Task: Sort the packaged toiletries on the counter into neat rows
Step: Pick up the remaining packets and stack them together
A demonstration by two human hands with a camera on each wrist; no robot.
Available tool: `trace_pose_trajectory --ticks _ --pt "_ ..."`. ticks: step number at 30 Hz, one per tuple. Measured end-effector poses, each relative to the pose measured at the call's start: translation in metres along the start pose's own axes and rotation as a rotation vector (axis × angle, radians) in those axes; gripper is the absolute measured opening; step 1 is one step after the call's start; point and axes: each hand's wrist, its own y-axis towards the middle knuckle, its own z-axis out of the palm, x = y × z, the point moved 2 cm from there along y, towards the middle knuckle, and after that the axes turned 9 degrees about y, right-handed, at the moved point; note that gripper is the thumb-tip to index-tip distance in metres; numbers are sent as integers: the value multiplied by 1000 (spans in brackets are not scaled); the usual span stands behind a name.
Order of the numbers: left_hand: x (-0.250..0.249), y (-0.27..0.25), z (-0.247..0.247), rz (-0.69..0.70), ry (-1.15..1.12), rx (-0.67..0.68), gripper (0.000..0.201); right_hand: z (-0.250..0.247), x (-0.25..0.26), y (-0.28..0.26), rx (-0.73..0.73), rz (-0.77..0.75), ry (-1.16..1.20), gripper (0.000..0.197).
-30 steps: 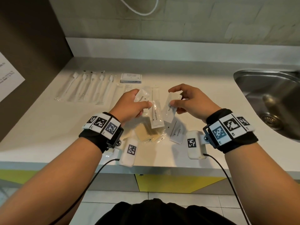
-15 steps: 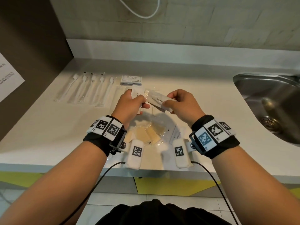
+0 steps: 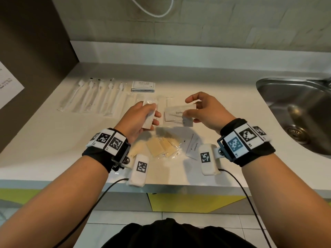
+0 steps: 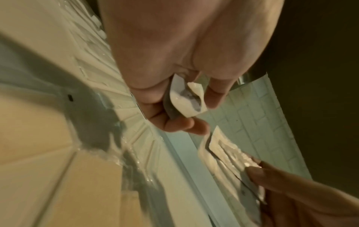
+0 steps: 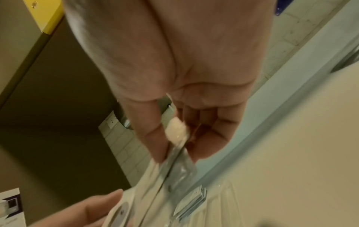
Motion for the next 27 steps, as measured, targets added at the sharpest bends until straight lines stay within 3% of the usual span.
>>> trace_pose_trajectory --ticks 3,7,9,12,18,23,27 --pt "-2 2 -2 -34 97 -23 46 1 12 -5 179 -45 -116 27" --pt "-9 -6 12 -64 229 138 56 15 23 -8 313 -119 -193 34" --pt "-8 -9 21 -89 181 257 64 19 24 -7 265 -179 -214 37" --pt "-3 -12 28 -122 121 334 69 20 22 -5 151 -216 -222 38" --pt "5 -14 37 -59 186 378 51 17 10 -5 17 -273 -298 40" --pt "10 -9 37 -42 158 271 43 -7 -10 -7 -28 -136 -330 54" --pt "11 -6 35 -52 129 240 44 -10 -48 -11 186 170 -701 72"
